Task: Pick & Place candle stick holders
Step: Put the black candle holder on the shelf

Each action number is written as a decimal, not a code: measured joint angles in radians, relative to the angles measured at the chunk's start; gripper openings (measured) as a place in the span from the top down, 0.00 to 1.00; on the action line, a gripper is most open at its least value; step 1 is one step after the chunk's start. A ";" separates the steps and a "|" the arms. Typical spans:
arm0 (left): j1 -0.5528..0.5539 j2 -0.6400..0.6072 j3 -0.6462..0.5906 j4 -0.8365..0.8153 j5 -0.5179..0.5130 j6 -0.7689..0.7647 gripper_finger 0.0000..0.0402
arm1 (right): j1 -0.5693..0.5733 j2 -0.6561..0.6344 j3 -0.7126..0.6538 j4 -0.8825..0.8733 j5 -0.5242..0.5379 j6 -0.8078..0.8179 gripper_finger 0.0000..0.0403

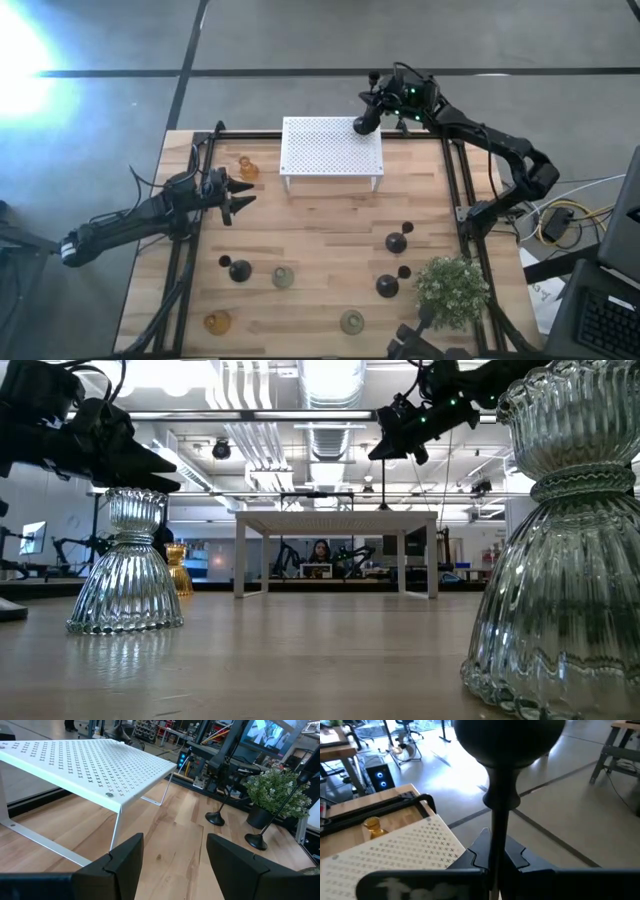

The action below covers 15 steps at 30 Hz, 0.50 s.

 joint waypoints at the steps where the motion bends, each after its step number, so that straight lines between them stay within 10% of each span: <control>1: 0.000 0.000 0.000 0.000 0.000 0.000 0.45 | -0.005 0.000 -0.009 0.020 0.000 0.004 0.98; 15: 0.000 0.000 0.000 0.000 0.000 0.000 0.45 | -0.035 0.000 -0.061 0.064 -0.014 0.025 0.98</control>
